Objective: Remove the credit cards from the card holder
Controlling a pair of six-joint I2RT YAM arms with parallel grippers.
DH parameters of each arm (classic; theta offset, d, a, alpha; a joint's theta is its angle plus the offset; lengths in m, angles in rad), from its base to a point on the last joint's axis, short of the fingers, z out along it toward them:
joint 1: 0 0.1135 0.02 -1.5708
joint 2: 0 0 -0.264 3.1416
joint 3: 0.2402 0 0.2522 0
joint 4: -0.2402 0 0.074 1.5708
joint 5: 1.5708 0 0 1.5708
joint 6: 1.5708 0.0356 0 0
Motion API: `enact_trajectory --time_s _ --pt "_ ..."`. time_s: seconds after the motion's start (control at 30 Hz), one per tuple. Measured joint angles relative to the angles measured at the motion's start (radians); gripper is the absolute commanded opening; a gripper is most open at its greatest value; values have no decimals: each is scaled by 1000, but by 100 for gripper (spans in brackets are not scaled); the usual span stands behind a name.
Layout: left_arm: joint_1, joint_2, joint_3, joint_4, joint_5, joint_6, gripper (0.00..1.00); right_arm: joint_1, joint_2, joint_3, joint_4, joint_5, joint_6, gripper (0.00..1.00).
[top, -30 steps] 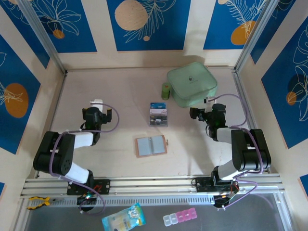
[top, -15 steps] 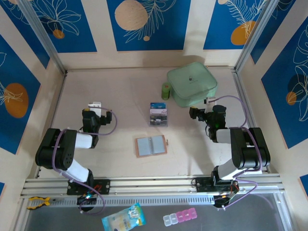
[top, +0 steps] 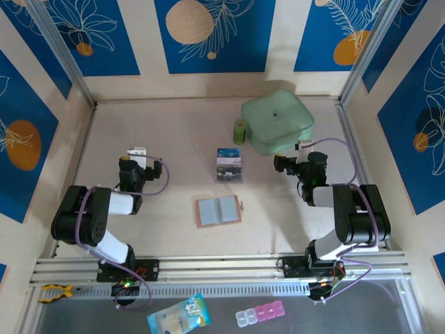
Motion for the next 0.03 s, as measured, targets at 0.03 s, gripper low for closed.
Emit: enact_trajectory --time_s 0.03 --pt "0 0 0 0 0 0 100 -2 0 0 0 -4 0 99"
